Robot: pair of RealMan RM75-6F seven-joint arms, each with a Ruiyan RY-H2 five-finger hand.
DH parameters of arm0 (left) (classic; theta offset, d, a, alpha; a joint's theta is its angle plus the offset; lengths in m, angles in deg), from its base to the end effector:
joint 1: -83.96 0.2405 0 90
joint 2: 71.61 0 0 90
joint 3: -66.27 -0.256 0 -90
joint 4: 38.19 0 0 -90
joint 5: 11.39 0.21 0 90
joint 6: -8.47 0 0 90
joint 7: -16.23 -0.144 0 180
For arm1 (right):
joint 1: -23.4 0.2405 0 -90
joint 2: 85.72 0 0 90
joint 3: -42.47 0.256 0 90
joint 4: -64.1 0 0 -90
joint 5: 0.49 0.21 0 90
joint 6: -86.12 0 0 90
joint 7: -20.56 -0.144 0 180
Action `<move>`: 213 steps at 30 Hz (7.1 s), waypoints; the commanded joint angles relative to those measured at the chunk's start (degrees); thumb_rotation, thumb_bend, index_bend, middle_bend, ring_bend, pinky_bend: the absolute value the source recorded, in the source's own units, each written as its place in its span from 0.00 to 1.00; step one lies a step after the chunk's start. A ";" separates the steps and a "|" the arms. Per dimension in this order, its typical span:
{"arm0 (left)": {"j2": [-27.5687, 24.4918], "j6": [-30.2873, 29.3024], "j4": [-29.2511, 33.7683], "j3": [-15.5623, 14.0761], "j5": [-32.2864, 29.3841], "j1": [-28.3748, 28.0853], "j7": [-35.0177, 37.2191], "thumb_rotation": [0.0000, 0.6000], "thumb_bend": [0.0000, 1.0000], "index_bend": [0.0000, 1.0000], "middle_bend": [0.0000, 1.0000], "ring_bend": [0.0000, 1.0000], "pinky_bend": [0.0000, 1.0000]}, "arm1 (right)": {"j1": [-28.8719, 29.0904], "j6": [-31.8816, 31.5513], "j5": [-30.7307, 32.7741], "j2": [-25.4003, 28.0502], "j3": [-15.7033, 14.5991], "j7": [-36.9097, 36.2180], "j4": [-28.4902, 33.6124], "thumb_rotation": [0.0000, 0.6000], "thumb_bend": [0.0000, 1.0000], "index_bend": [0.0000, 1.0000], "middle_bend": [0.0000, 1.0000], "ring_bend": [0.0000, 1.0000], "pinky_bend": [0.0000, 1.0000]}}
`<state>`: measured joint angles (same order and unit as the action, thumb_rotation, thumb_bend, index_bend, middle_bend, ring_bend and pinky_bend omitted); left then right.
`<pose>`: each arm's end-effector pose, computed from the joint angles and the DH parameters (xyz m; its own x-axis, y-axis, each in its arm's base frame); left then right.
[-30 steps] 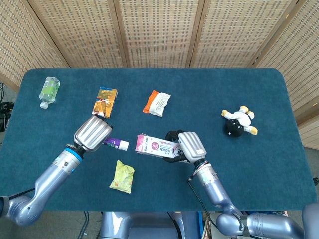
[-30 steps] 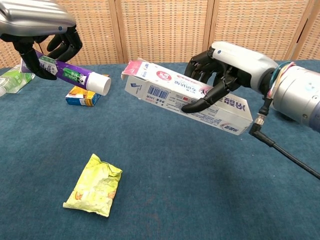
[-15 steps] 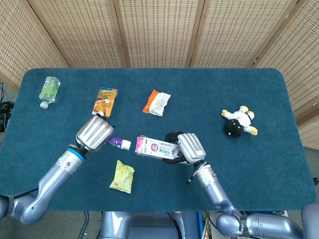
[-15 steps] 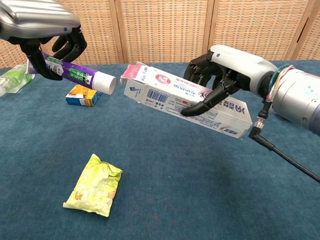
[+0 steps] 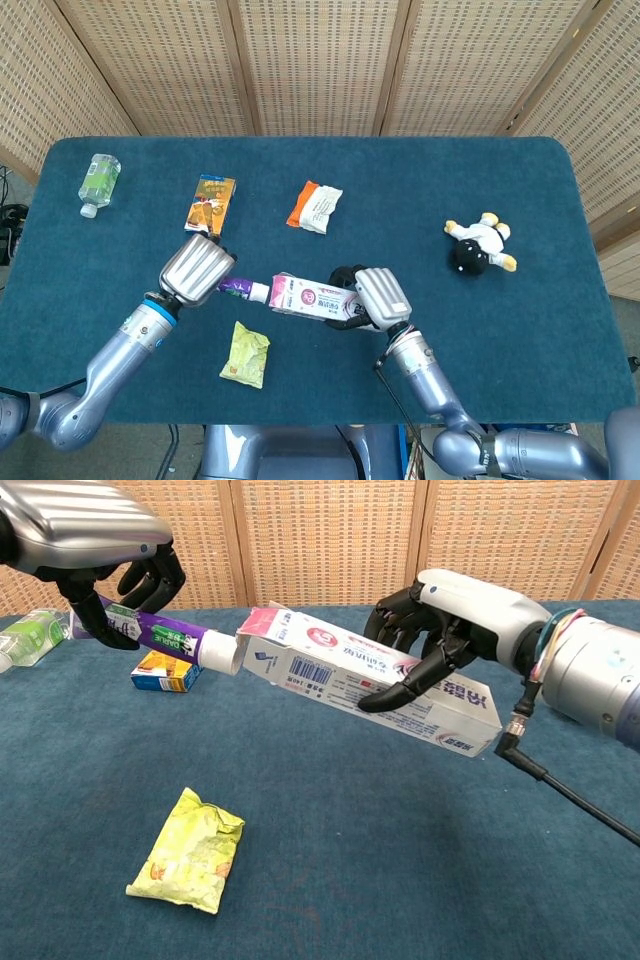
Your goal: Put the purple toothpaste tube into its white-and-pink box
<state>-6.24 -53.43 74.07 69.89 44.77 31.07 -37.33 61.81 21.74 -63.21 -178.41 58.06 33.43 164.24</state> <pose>-0.0899 0.3230 0.0791 0.8397 -0.0556 0.5401 0.4398 -0.5139 -0.7365 -0.0844 -0.3043 -0.0090 -0.0122 -0.2986 0.9543 -0.9494 -0.2959 -0.1047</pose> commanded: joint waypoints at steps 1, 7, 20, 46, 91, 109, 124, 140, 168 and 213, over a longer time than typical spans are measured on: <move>0.59 -0.34 -0.40 0.14 0.37 0.14 0.53 1.00 0.31 0.83 0.68 0.54 0.55 | 0.11 -0.01 -0.07 -0.12 -0.08 0.25 0.07 1.00 0.00 0.60 0.54 0.45 0.57; 1.54 -1.30 -1.17 0.51 2.24 0.67 2.30 1.00 0.31 0.83 0.68 0.54 0.55 | 0.20 -0.07 0.36 -0.21 -0.08 0.71 0.30 1.00 0.00 0.60 0.53 0.45 0.57; 0.78 -0.88 -0.03 1.08 3.73 0.93 4.39 1.00 0.31 0.83 0.68 0.54 0.55 | 0.31 0.08 0.67 -0.80 -0.38 0.55 -0.05 1.00 0.00 0.60 0.53 0.45 0.57; 3.29 -0.68 0.78 1.54 0.79 -1.02 0.75 1.00 0.31 0.83 0.68 0.54 0.55 | 0.72 0.19 0.27 -1.30 -0.56 0.68 1.37 1.00 0.00 0.60 0.53 0.45 0.57; 5.69 -5.25 7.31 3.86 -8.38 -6.25 -8.92 1.00 0.31 0.83 0.63 0.49 0.55 | 1.37 3.17 -1.48 -2.54 -1.05 -5.42 1.24 1.00 0.00 0.60 0.53 0.45 0.57; 5.58 -9.44 10.88 3.00 -9.63 -9.38 -15.18 1.00 0.31 0.67 0.42 0.32 0.47 | 1.52 4.61 -2.72 -3.16 -0.45 -10.24 -0.43 1.00 0.00 0.60 0.53 0.45 0.57; 4.91 -10.57 9.92 1.70 -5.94 -9.11 -14.91 1.00 0.30 0.33 0.06 0.01 0.16 | 1.52 4.25 -2.53 -3.70 -0.40 -10.13 -0.73 1.00 0.00 0.60 0.53 0.45 0.57; 6.46 -11.74 8.14 1.42 -1.32 -8.59 -15.10 1.00 0.18 0.02 0.00 0.00 0.00 | 0.88 3.20 -2.70 -3.30 0.38 -11.62 0.08 1.00 0.00 0.60 0.53 0.45 0.57; -2.64 -11.80 13.56 4.20 2.58 -5.58 -9.50 1.00 0.12 0.00 0.00 0.00 0.00 | -1.28 0.26 -1.87 -3.16 2.08 -15.07 -2.09 1.00 0.00 0.60 0.53 0.45 0.57; -6.88 -15.14 0.70 -5.08 22.43 18.35 21.73 1.00 0.13 0.00 0.00 0.00 0.00 | -14.07 -8.46 -11.31 9.28 -10.95 4.11 -19.04 1.00 0.00 0.60 0.53 0.45 0.57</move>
<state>-13.25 -68.70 75.19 64.71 66.97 48.92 -16.19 48.03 12.95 -74.87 -169.29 47.33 37.20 145.47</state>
